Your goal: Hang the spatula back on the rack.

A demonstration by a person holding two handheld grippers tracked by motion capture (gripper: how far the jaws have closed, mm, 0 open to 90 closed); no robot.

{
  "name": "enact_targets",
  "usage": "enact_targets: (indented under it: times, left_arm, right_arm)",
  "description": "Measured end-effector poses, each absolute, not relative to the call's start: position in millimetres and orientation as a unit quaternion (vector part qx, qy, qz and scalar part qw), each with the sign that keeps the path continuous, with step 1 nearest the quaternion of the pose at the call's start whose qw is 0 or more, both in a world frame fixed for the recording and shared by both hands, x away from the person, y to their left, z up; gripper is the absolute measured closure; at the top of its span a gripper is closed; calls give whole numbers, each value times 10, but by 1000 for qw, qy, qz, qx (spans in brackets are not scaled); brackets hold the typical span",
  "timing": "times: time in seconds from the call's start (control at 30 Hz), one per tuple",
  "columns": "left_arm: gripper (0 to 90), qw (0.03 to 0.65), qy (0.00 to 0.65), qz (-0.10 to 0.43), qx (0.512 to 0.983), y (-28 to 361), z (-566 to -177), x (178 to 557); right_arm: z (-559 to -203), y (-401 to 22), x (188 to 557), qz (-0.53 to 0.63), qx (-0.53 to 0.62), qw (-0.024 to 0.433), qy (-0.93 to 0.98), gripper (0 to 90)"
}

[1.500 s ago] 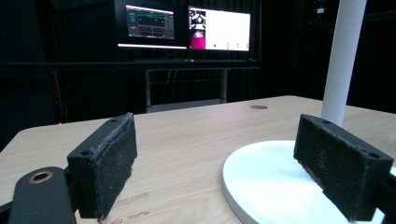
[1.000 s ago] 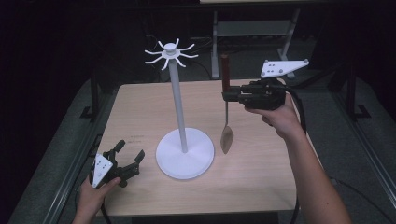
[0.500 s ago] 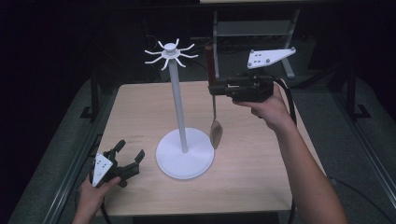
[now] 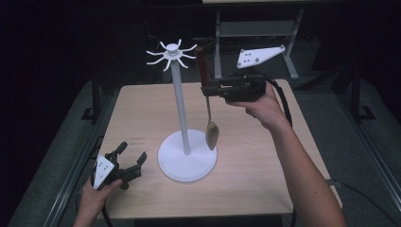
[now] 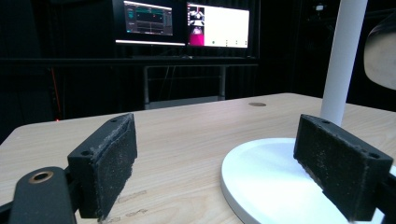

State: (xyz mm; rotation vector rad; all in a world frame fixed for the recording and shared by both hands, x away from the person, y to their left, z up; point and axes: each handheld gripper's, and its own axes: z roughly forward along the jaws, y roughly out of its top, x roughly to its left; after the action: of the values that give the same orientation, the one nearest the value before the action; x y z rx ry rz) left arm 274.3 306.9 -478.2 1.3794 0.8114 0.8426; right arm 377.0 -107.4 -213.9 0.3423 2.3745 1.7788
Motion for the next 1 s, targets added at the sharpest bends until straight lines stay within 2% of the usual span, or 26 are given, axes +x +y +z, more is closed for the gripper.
enact_targets:
  times: [0.37,0.47,0.5,0.53,0.83,0.9,1.0]
  left_arm:
    - [129,617,352,366,600,3064,-4781,2737]
    - [129,618,352,366,600,3062,-4781,2737]
    - [129,618,353,366,600,3061,-4782,2738]
    - [129,618,353,366,600,3062,-4782,2738]
    - [129,617,353,368,600,3062,-4781,2735]
    - [130,619,352,368,598,3067,-4783,2739]
    - [129,619,353,367,598,3070,-4783,2742]
  right_arm:
    - [-2168,-907,3795,579,114,80,803,712]
    - [-2165,-928,3768,581,119,81,801,627]
    - [-2165,-928,3768,581,119,81,801,627]
    - [-2180,-959,3744,576,122,82,804,583]
    - [-2336,-1165,3703,568,159,91,803,445]
    - [-2410,-1235,3682,558,173,108,804,387]
    - [-2449,-1277,3674,555,182,116,804,369]
